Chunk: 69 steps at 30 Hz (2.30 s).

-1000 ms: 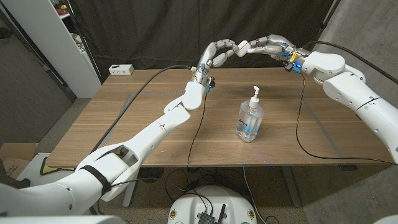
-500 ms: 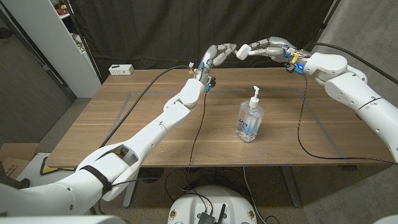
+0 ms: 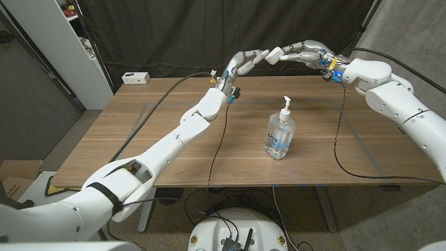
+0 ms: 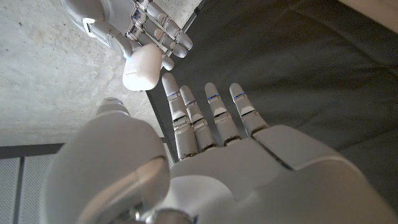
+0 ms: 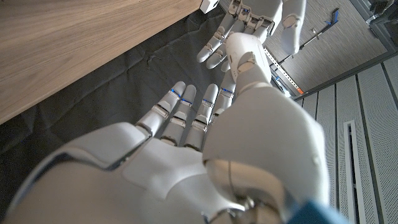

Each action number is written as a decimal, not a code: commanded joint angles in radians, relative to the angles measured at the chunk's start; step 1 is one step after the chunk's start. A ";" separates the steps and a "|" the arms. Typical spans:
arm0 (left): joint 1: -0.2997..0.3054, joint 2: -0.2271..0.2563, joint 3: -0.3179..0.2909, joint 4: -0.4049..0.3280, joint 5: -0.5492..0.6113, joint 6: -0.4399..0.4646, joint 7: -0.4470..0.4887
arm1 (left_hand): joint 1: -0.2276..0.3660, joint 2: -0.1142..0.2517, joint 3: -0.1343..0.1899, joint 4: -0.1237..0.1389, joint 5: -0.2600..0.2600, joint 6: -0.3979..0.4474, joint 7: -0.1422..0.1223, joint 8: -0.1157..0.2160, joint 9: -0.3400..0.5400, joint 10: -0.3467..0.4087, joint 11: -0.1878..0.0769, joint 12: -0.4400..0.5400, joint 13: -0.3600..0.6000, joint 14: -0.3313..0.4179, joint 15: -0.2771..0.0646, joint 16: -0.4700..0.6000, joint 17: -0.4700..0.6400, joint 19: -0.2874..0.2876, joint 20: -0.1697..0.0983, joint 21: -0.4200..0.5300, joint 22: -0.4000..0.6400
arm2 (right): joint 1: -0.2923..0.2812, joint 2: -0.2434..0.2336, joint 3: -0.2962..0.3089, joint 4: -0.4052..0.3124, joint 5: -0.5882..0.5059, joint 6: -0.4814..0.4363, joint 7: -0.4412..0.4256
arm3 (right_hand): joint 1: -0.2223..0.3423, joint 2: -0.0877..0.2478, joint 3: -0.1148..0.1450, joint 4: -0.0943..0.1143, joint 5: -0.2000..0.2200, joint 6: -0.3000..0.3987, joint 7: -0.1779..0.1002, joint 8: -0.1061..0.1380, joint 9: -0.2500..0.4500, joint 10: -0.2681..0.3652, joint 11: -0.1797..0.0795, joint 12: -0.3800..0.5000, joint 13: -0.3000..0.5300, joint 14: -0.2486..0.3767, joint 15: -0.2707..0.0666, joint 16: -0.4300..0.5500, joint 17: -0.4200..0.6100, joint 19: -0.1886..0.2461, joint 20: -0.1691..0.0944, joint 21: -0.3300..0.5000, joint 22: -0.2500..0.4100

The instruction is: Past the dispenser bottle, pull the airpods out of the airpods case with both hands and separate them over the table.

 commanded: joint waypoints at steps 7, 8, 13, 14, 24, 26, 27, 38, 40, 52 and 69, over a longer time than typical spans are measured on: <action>0.005 0.019 0.013 -0.029 0.183 0.006 0.124 | 0.214 0.085 0.068 -0.087 0.086 0.035 -0.038 0.009 0.001 -0.010 -0.016 0.006 0.005 0.000 -0.087 0.006 -0.002 0.014 0.003 -0.002 0.002 | 0.003 0.006 -0.003 0.003 0.003 -0.009 -0.005 | -0.003 0.009 -0.001 0.005 0.004 0.014 -0.005 0.059 0.174 0.006 0.004 0.003 0.004 0.008 -0.124 0.003 0.002 0.001 0.002 0.006 0.003; 0.006 0.019 0.013 -0.031 0.184 0.011 0.126 | 0.222 0.090 0.071 -0.091 0.088 0.038 -0.035 0.009 -0.001 -0.010 -0.016 0.006 0.005 -0.001 -0.086 0.006 -0.002 0.014 0.003 -0.002 0.002 | 0.002 0.005 -0.003 0.002 0.000 -0.008 -0.006 | -0.003 0.009 -0.001 0.006 0.004 0.014 -0.005 0.058 0.174 0.005 0.003 0.003 0.003 0.007 -0.124 0.003 0.002 0.000 0.002 0.005 0.003; 0.008 0.018 0.014 -0.039 0.187 0.028 0.134 | 0.273 0.122 0.094 -0.111 0.095 0.053 -0.044 0.015 0.001 -0.004 -0.026 0.009 0.006 0.004 -0.092 0.009 -0.001 0.014 -0.002 0.000 0.003 | -0.001 0.005 -0.001 -0.002 0.005 -0.009 -0.006 | -0.002 0.009 -0.001 0.005 0.004 0.014 -0.004 0.057 0.174 0.005 0.004 0.002 0.003 0.006 -0.124 0.002 0.002 0.001 0.002 0.006 0.003; 0.008 0.019 0.015 -0.039 0.189 0.028 0.134 | 0.280 0.125 0.097 -0.114 0.095 0.057 -0.045 0.017 0.001 -0.001 -0.028 0.011 0.007 0.005 -0.092 0.009 -0.001 0.016 -0.003 0.001 0.003 | -0.001 0.006 -0.002 -0.001 0.005 -0.007 -0.005 | -0.003 0.009 -0.001 0.006 0.004 0.013 -0.005 0.057 0.175 0.005 0.005 0.002 0.003 0.006 -0.123 0.001 0.002 0.001 0.002 0.006 0.003; 0.023 0.013 0.009 -0.051 0.156 0.038 0.133 | 0.309 0.200 0.129 -0.109 0.085 0.133 -0.044 0.044 -0.003 0.040 -0.035 0.027 0.010 0.029 -0.102 0.023 0.010 0.019 -0.009 0.008 0.005 | -0.004 0.007 -0.004 -0.001 0.009 -0.007 0.002 | -0.002 0.010 -0.001 0.006 0.004 0.015 -0.006 0.056 0.176 0.003 0.004 0.001 0.004 0.005 -0.124 0.001 0.002 0.000 0.001 0.006 0.003; 0.025 0.009 0.004 -0.047 0.116 0.032 0.105 | 0.293 0.217 0.131 -0.091 0.079 0.139 -0.043 0.045 -0.005 0.050 -0.034 0.031 0.011 0.036 -0.105 0.028 0.014 0.021 -0.014 0.011 0.006 | -0.004 0.006 -0.005 0.001 0.011 -0.006 0.007 | -0.002 0.009 -0.001 0.005 0.004 0.013 -0.005 0.056 0.178 0.003 0.004 0.000 0.004 0.005 -0.124 0.001 0.003 0.000 0.001 0.006 0.003; 0.026 0.004 -0.001 -0.039 0.081 0.027 0.081 | 0.280 0.225 0.132 -0.077 0.074 0.144 -0.039 0.046 -0.007 0.052 -0.033 0.032 0.011 0.036 -0.106 0.028 0.016 0.021 -0.014 0.012 0.007 | -0.004 0.006 -0.005 0.003 0.011 -0.005 0.008 | -0.003 0.009 -0.001 0.006 0.004 0.013 -0.006 0.056 0.178 0.003 0.004 0.000 0.004 0.005 -0.124 0.001 0.003 0.000 0.002 0.006 0.003; 0.021 -0.010 -0.007 -0.017 -0.028 0.021 -0.014 | 0.233 0.243 0.152 -0.015 0.057 0.161 -0.016 0.052 -0.003 0.049 -0.024 0.030 0.014 0.030 -0.099 0.027 0.022 0.020 -0.020 0.018 0.009 | -0.009 0.001 0.001 0.012 0.019 0.004 0.020 | -0.005 0.009 -0.002 0.008 0.003 0.014 -0.006 0.053 0.178 0.000 0.007 -0.002 0.006 0.000 -0.121 -0.001 0.003 -0.001 0.002 0.005 0.003; 0.020 -0.011 -0.005 -0.017 -0.031 0.024 -0.020 | 0.228 0.243 0.156 -0.008 0.055 0.166 -0.018 0.054 -0.002 0.049 -0.022 0.030 0.014 0.029 -0.100 0.027 0.023 0.018 -0.021 0.018 0.009 | -0.011 0.000 0.003 0.014 0.023 0.005 0.023 | -0.005 0.010 -0.002 0.008 0.003 0.014 -0.008 0.053 0.178 0.000 0.006 -0.002 0.006 0.000 -0.122 -0.001 0.004 -0.002 0.003 0.005 0.003; 0.012 -0.005 0.004 0.002 -0.043 0.005 -0.056 | 0.132 0.186 0.129 0.044 0.017 0.123 0.004 0.033 0.002 0.037 -0.011 0.024 0.013 0.024 -0.093 0.020 0.020 0.010 -0.027 0.022 0.008 | -0.029 -0.007 0.014 0.007 0.032 0.006 0.012 | -0.002 0.010 -0.002 0.006 0.004 0.014 -0.007 0.051 0.180 0.000 0.005 -0.003 0.007 0.000 -0.122 0.000 0.004 -0.003 0.003 0.004 0.003; 0.026 0.015 0.029 -0.074 0.162 0.085 0.091 | 0.240 0.103 0.077 -0.078 0.067 0.104 -0.025 0.023 0.015 0.025 -0.024 0.018 0.006 0.019 -0.091 0.013 0.000 0.005 -0.004 0.014 0.001 | -0.038 -0.009 0.018 0.005 0.035 0.011 0.009 | -0.004 0.009 -0.003 0.007 0.003 0.018 -0.007 0.049 0.181 0.002 0.006 -0.004 0.007 0.002 -0.121 -0.002 0.001 -0.003 0.004 0.005 0.003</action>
